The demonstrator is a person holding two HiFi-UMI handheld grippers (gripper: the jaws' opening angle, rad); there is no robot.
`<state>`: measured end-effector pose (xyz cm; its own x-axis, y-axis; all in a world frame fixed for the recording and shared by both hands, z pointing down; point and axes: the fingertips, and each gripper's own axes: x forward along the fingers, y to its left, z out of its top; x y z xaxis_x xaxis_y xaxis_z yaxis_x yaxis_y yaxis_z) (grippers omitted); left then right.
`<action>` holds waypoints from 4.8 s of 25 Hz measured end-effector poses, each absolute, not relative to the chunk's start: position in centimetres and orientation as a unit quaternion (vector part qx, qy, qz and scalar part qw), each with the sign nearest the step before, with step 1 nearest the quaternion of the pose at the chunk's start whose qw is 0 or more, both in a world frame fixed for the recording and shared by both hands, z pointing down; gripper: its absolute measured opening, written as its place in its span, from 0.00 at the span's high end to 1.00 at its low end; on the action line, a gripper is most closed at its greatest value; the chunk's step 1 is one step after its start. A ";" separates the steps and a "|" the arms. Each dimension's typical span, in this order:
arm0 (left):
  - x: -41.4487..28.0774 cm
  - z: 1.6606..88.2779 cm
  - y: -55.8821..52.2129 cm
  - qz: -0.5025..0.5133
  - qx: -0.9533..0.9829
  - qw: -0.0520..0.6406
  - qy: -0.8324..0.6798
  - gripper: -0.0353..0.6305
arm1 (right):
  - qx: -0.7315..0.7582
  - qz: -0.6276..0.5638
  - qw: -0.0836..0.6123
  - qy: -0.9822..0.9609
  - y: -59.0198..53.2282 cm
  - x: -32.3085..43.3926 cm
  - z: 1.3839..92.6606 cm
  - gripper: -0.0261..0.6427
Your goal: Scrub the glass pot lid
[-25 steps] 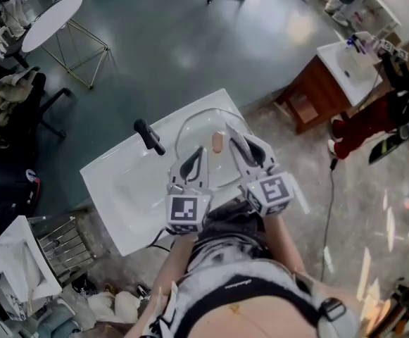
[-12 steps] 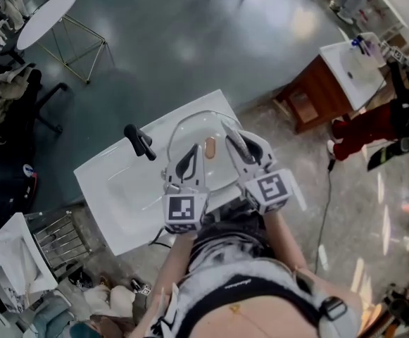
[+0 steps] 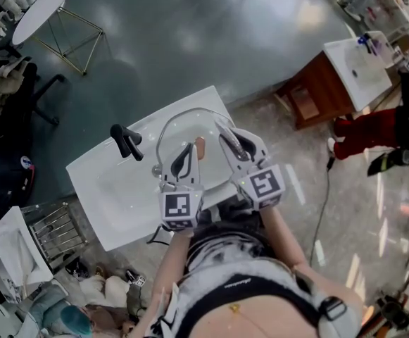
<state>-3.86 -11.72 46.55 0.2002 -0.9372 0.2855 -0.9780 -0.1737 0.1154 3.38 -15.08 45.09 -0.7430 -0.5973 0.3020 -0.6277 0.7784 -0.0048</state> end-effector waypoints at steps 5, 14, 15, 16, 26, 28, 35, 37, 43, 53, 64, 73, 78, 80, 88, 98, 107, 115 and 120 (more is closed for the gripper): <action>-3.6 48.8 -12.0 0.090 0.755 0.154 -0.631 0.90 | 0.326 0.062 0.166 -0.929 -15.7 4.2 47.0 0.83; -3.0 54.4 -12.7 0.127 0.746 0.190 -0.625 0.78 | 0.325 0.079 0.195 -0.922 -16.3 4.8 50.7 0.83; -2.9 55.0 -12.9 0.131 0.745 0.196 -0.624 0.75 | 0.326 0.081 0.196 -0.921 -16.5 4.8 51.0 0.83; -2.8 55.7 -13.0 0.136 0.743 0.202 -0.623 0.72 | 0.326 0.081 0.202 -0.920 -16.5 4.9 51.4 0.83; -2.0 61.0 -13.5 0.186 0.731 0.239 -0.611 0.60 | 0.325 0.097 0.247 -0.908 -16.7 6.5 54.8 0.83; -1.7 61.4 -13.8 0.195 0.731 0.238 -0.609 0.60 | 0.330 0.100 0.249 -0.905 -17.0 6.7 55.2 0.83; -1.2 63.1 -13.9 0.220 0.730 0.248 -0.597 0.64 | 0.324 0.091 0.281 -0.899 -17.3 7.0 57.1 0.83; -1.1 63.2 -13.9 0.222 0.731 0.249 -0.595 0.65 | 0.321 0.088 0.290 -0.897 -17.3 7.1 57.7 0.83; -0.9 63.6 -14.0 0.232 0.731 0.247 -0.593 0.65 | 0.303 0.088 0.344 -0.884 -16.9 7.1 60.8 0.83; -0.4 64.3 -13.8 0.235 0.731 0.268 -0.582 0.65 | 0.287 0.080 0.375 -0.878 -17.4 5.7 63.3 0.82; -0.4 64.2 -14.1 0.237 0.731 0.263 -0.583 0.64 | 0.263 0.084 0.367 -0.888 -18.9 4.1 64.0 0.82; -0.3 64.1 -14.3 0.238 0.730 0.263 -0.584 0.64 | 0.239 0.067 0.371 -0.895 -19.5 2.8 63.9 0.82; -0.5 64.1 -14.3 0.242 0.727 0.261 -0.588 0.64 | 0.214 0.050 0.376 -0.900 -19.9 1.2 63.7 0.82; -0.5 64.0 -14.4 0.242 0.726 0.259 -0.589 0.64 | 0.203 0.043 0.379 -0.902 -20.1 0.6 63.6 0.82; -0.3 64.3 -14.4 0.244 0.725 0.259 -0.590 0.64 | 0.152 0.015 0.383 -0.911 -20.2 -1.5 63.9 0.82; -0.4 64.4 -14.4 0.243 0.725 0.258 -0.590 0.64 | 0.069 -0.020 0.386 -0.920 -19.9 -5.0 64.1 0.82; -0.3 64.4 -14.7 0.244 0.724 0.259 -0.592 0.65 | -0.031 -0.047 0.383 -0.922 -19.5 -7.4 64.2 0.82; -0.5 64.5 -14.6 0.246 0.722 0.258 -0.593 0.64 | -0.121 -0.069 0.384 -0.913 -18.0 -9.6 64.4 0.82; -0.4 64.5 -14.7 0.246 0.721 0.257 -0.594 0.65 | -0.178 -0.081 0.386 -0.902 -16.8 -10.7 64.4 0.82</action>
